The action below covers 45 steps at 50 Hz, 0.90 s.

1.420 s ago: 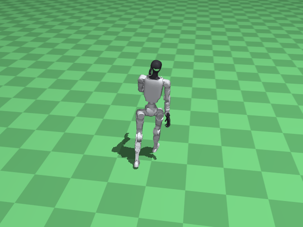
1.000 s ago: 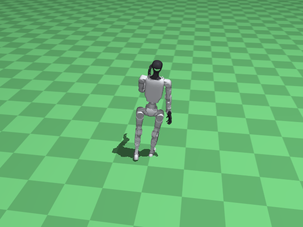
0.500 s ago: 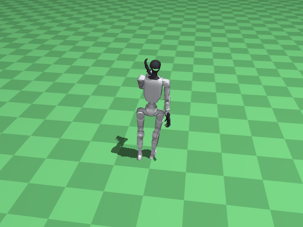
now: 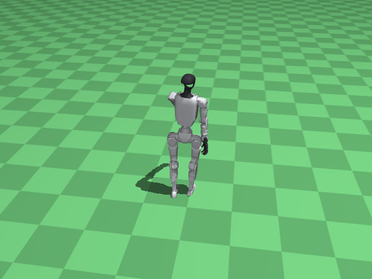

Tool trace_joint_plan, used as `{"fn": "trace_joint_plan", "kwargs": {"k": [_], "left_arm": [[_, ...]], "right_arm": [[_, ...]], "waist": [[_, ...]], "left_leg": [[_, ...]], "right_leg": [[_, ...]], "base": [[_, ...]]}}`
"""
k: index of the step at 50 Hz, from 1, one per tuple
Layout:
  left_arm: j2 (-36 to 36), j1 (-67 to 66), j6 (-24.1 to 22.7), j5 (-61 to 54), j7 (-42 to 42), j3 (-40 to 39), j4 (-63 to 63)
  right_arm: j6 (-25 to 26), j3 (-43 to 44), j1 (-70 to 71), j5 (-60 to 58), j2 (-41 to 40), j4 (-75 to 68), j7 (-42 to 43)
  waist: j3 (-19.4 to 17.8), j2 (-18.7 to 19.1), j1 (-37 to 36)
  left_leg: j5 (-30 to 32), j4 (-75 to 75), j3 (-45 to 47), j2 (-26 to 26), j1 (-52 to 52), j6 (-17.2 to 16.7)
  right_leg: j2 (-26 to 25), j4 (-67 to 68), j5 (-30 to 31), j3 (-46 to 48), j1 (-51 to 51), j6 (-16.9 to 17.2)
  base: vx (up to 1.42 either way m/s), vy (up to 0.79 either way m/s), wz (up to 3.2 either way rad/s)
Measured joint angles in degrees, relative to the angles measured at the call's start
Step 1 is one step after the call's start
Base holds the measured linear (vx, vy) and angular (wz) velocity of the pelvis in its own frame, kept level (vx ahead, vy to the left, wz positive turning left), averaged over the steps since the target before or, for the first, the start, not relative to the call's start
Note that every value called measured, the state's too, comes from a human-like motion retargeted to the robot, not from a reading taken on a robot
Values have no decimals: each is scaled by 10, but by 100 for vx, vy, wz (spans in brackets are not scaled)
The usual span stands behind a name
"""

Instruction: Upper body actions

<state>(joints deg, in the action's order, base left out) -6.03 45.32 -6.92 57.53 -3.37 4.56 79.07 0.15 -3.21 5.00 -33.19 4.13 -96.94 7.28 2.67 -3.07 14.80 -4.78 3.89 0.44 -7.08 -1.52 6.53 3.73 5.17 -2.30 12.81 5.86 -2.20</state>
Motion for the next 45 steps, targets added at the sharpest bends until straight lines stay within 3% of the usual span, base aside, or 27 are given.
{"fn": "trace_joint_plan", "kwargs": {"k": [8,12,17,22,26,30,35,37,40,45], "left_arm": [[-1,-1,-9,-2,6,14,-34],[-13,-7,-39,-31,32,26,-63],[-31,-31,-108,-80,136,38,-108],[-40,-75,-189,-122,266,38,-195],[-47,-113,-273,-142,383,43,-284],[-52,-146,-316,-167,446,52,-366],[-64,-183,-335,-254,411,56,-487],[-73,-196,-336,-295,398,57,-533],[-84,-211,-333,-347,391,61,-590],[-103,-234,-335,-410,360,53,-659]], "right_arm": [[27,0,-21,-5,12,-5,-16],[25,2,-19,0,12,-5,-13],[11,1,-1,25,6,-4,-7],[1,-9,7,26,-1,7,3],[-1,-17,3,1,-4,10,11],[1,-13,-4,-1,-6,1,14],[11,-14,-7,-21,-1,-4,8],[16,-19,-6,-45,1,-4,12],[28,-28,-4,-82,3,-3,20],[40,-31,-2,-109,0,9,17]], "waist": [[-4,-2,-6],[-6,-6,-34],[-20,-7,-2],[-27,-11,2],[-21,-4,-21],[-6,13,-36],[4,26,-39],[9,24,-42],[12,17,-47],[3,12,-37]], "left_leg": [[-1,-5,5,-7,1,13],[-4,-12,35,-7,-5,20],[-1,-6,16,-12,-22,36],[4,-6,22,-13,-34,48],[10,-7,40,2,-44,47],[17,-4,38,18,-59,41],[35,-1,26,24,-74,34],[43,1,27,20,-85,32],[57,6,29,11,-103,30],[88,13,7,1,-139,15]], "right_leg": [[9,10,9,1,9,13],[9,29,11,-33,28,22],[18,45,28,-28,49,42],[14,64,3,-59,57,78],[9,121,-14,-37,41,59],[-8,201,-13,-27,22,44],[-43,250,20,-26,-11,45],[-51,242,50,-36,-22,60],[-53,188,68,-45,-44,50],[-63,93,-18,-21,-73,-7]], "base": [[-4,7,-11],[-11,8,-64],[-17,5,23],[-18,1,-14],[-16,-3,-41],[-11,-4,-1],[-21,-7,20],[-31,-11,5],[-31,-12,-3],[-43,-17,28]]}}
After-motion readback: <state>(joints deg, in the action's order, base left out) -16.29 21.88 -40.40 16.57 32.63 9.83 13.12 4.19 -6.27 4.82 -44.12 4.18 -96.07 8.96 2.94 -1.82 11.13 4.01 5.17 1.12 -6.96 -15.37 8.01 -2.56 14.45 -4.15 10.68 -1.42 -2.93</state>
